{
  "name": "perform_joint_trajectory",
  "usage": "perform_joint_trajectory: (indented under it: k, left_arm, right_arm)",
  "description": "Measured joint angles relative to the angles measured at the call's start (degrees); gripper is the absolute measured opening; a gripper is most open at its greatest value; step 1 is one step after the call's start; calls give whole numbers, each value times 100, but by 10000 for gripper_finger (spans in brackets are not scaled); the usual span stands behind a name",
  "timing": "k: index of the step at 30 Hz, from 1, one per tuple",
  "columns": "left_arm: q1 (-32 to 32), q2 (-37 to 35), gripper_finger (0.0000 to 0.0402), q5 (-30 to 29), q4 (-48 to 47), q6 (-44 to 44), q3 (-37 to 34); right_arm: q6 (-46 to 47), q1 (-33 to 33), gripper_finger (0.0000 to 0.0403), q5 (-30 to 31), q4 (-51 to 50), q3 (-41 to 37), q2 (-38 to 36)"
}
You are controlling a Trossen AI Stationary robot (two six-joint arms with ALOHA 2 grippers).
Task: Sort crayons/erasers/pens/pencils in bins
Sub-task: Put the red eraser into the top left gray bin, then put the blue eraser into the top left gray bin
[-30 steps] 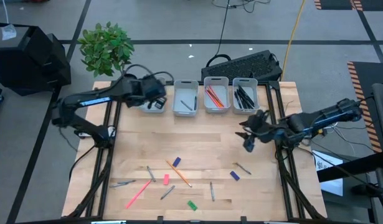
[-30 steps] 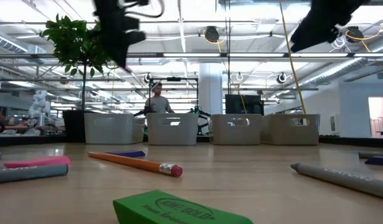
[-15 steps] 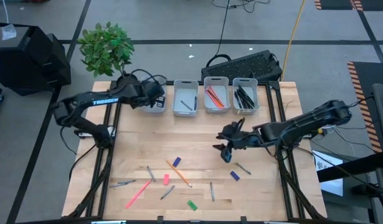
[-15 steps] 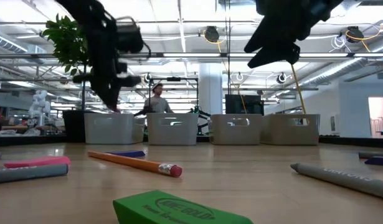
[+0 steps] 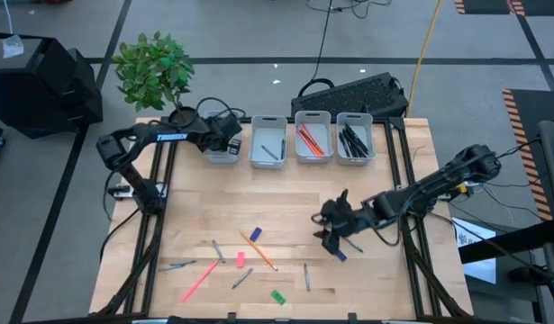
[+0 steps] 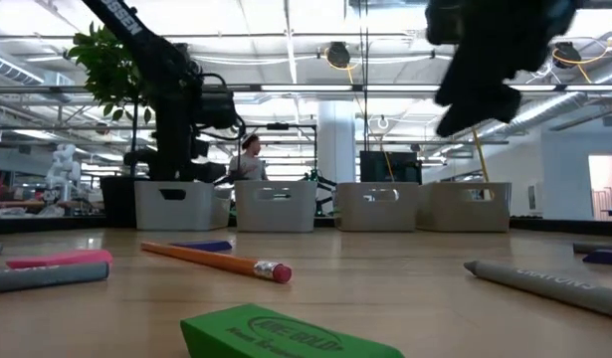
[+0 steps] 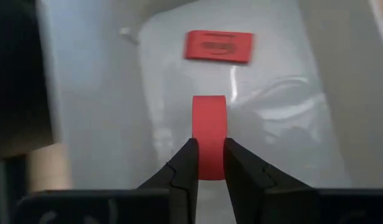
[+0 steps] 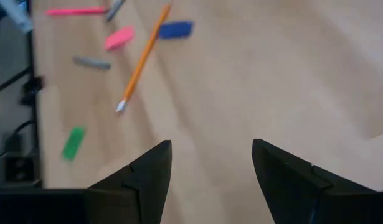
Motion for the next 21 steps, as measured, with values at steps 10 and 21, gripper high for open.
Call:
perform_joint_trajectory:
  k: [10,21]
  left_arm:
    - [26,-156,168,103,291,300,-12]
    - [-105,-1363,186,257,143,1029,-12]
  right_arm:
    - [740,1113,211,-317,-1331,171,267]
    - [983,1264,203,-277,-3455,1767,1268]
